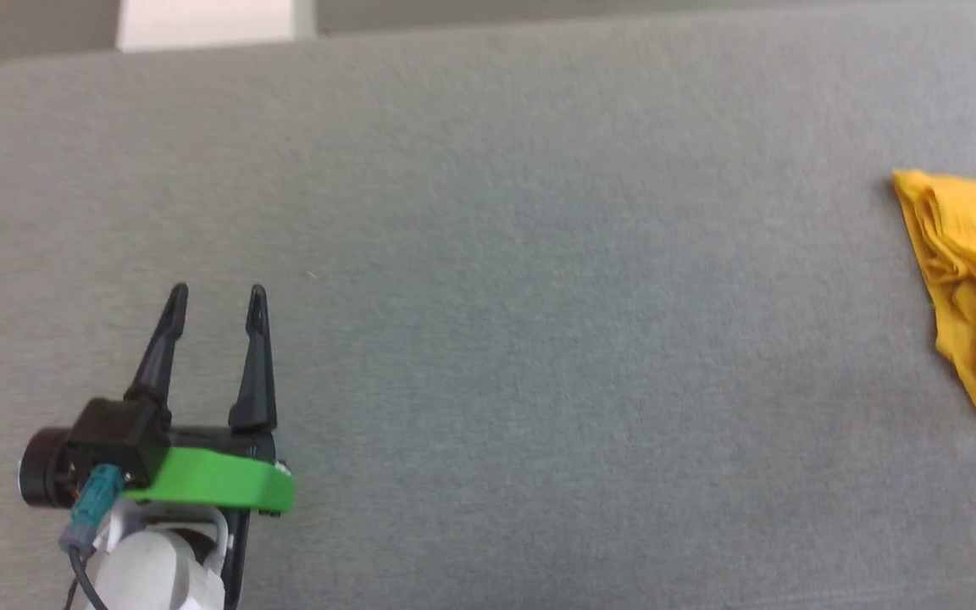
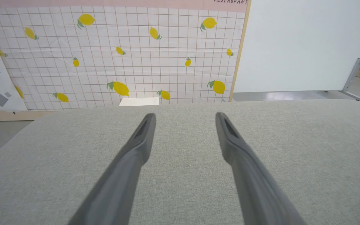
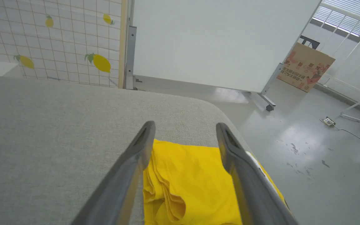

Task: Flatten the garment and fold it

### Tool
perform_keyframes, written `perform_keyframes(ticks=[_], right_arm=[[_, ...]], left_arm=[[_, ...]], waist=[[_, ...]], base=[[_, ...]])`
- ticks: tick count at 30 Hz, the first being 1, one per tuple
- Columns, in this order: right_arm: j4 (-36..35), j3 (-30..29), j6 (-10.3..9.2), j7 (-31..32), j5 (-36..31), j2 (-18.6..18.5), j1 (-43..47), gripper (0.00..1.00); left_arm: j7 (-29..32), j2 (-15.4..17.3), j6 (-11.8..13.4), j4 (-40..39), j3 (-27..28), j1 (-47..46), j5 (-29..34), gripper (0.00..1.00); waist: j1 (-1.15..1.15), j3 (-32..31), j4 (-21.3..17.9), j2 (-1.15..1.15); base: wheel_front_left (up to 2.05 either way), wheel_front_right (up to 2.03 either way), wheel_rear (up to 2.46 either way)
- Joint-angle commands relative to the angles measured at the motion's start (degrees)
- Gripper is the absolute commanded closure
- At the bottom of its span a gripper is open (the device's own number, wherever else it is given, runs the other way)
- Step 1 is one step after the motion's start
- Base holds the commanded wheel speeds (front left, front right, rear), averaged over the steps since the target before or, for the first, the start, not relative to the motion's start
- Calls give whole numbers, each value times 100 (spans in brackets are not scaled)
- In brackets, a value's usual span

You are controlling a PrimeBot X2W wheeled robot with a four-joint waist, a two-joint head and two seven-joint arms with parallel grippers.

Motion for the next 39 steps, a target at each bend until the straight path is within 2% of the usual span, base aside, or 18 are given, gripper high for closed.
perform_keyframes(ticks=[1, 7, 17, 29, 39], right_arm=[[-204, -10, -11, -22, 101, 189, 177, 0], [-1033, 179, -11, 115, 394, 826, 787, 0], [-1835, 896, -11, 161, 452, 1167, 1762, 0], [-1533, 1163, -11, -132, 746, 1186, 2364, 0], [-1377, 1125, -11, -305, 804, 1186, 2415, 0]], left_arm=[[-45, -34, -14, 59, 10, 97, -77, 0], [-96, -97, -7, 201, -60, 365, -124, 0], [-229, -181, 38, 354, -25, 807, -160, 0], [-276, -288, -132, 819, -106, 793, -31, 0], [-278, -372, -154, 954, -45, 868, 16, 0]], waist=[[0, -648, 427, 0], [0, -1056, 562, 0], [0, -1540, 568, 0], [0, -1816, 573, 0], [0, -1638, 552, 0]], base=[[0, 0, 0], [0, 0, 0], [0, 0, 0], [0, 0, 0], [0, 0, 0]])
